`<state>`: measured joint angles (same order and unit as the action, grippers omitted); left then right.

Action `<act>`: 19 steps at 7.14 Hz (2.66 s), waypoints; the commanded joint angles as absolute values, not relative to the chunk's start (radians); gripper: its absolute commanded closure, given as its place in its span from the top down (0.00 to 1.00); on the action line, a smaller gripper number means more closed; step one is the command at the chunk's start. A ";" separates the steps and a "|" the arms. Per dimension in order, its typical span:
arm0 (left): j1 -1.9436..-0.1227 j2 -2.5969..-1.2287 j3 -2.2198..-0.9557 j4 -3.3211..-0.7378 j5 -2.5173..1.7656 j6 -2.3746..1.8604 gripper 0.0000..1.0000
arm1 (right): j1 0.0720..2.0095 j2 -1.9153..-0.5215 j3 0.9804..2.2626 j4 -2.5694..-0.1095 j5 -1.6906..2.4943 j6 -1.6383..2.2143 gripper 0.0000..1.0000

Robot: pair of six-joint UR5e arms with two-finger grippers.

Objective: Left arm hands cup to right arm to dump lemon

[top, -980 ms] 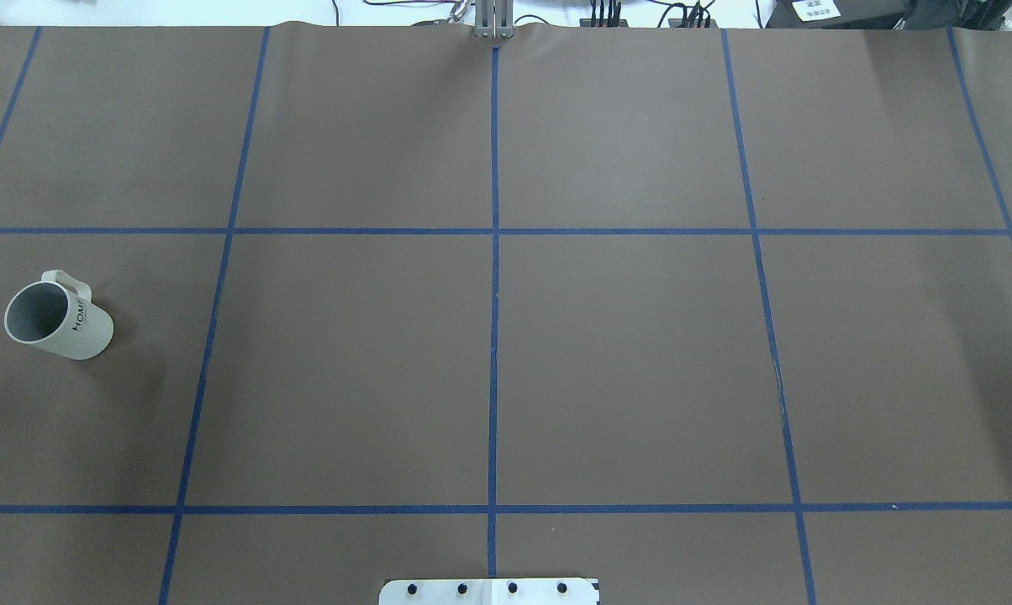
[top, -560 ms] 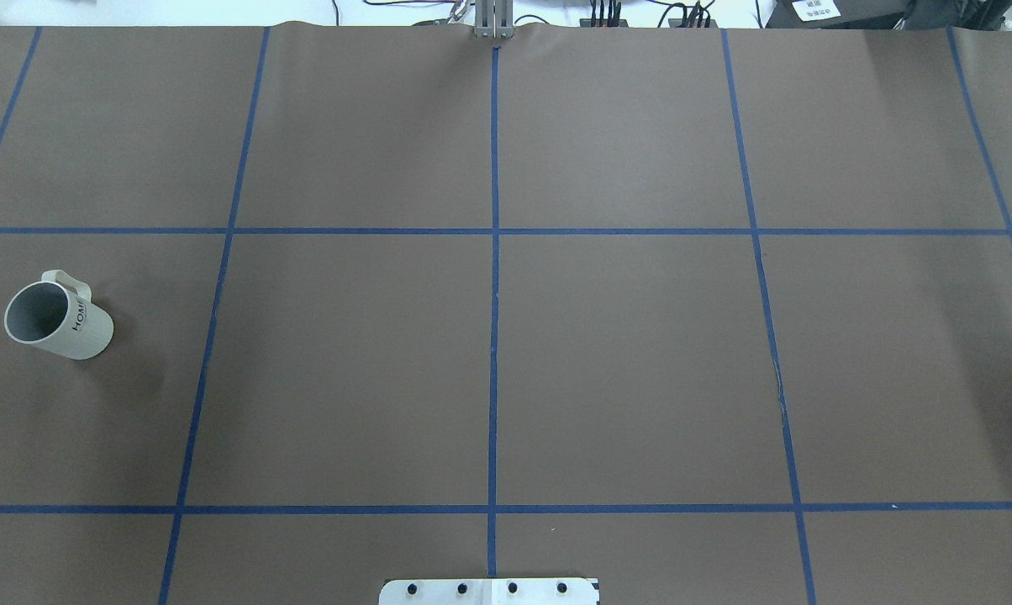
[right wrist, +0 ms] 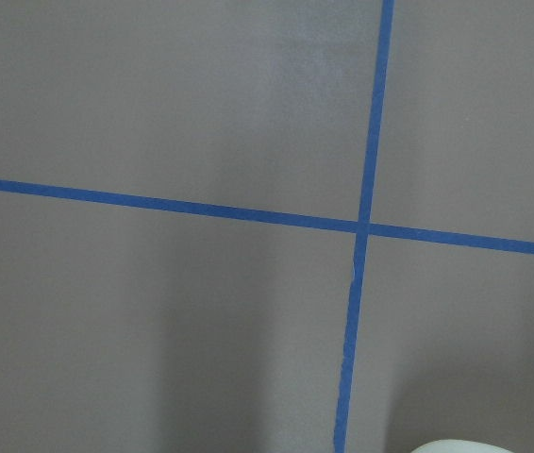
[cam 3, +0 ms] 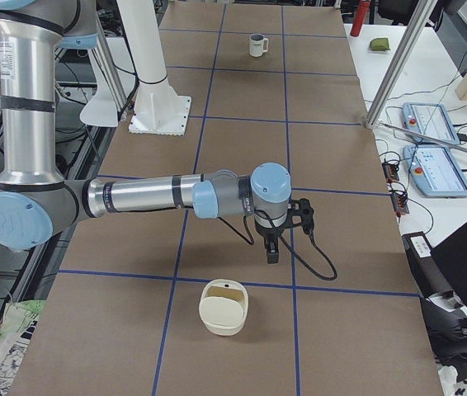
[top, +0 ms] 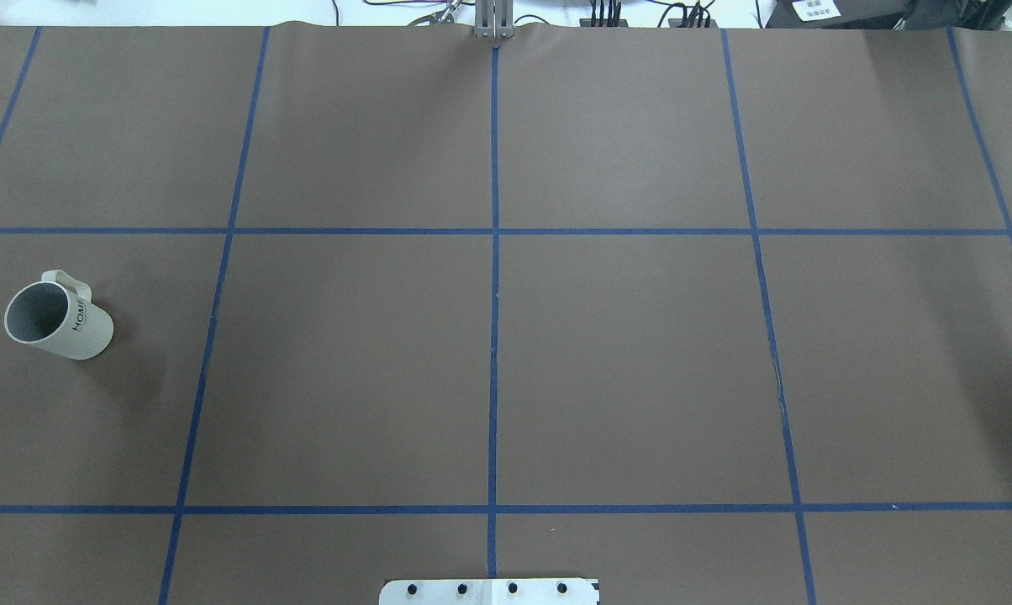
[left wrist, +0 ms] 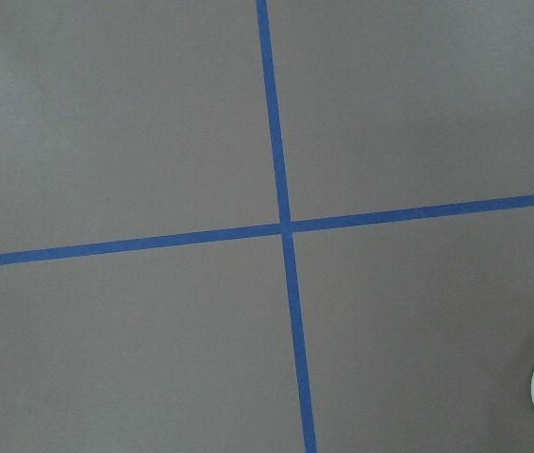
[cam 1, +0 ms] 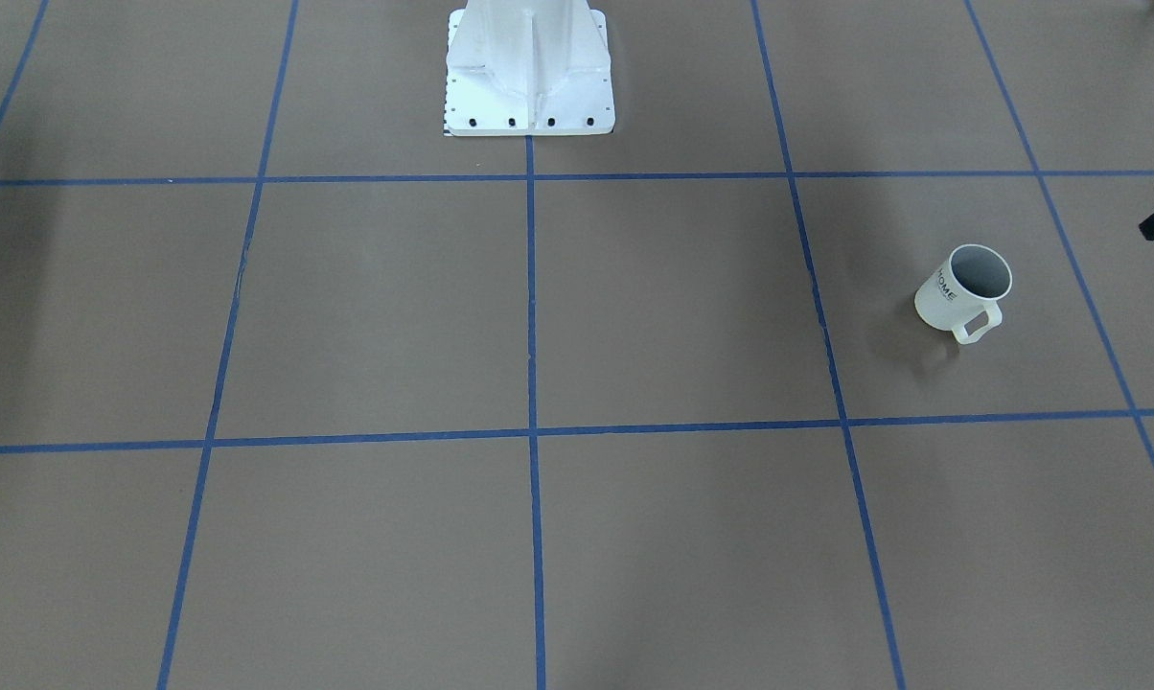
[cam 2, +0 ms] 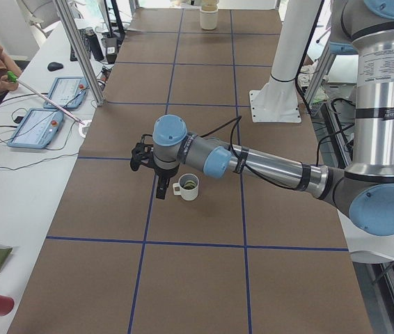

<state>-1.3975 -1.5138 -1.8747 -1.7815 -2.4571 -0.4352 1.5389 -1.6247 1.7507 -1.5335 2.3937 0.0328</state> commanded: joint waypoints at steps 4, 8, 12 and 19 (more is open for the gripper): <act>-1.097 -1.405 -1.858 -2.046 -2.220 -0.793 1.00 | 1.520 -1.617 1.750 -1.526 2.434 0.046 1.00; -1.052 -1.463 -1.764 -2.049 -2.220 -0.790 0.94 | 1.522 -1.617 1.763 -1.528 2.434 0.044 1.00; -1.009 -1.471 -1.744 -2.048 -2.206 -0.785 0.48 | 1.522 -1.615 1.764 -1.528 2.434 0.044 1.00; -1.179 -1.716 -1.831 -1.629 -2.362 -0.793 0.00 | 1.496 -1.502 1.835 -1.531 2.434 0.044 1.00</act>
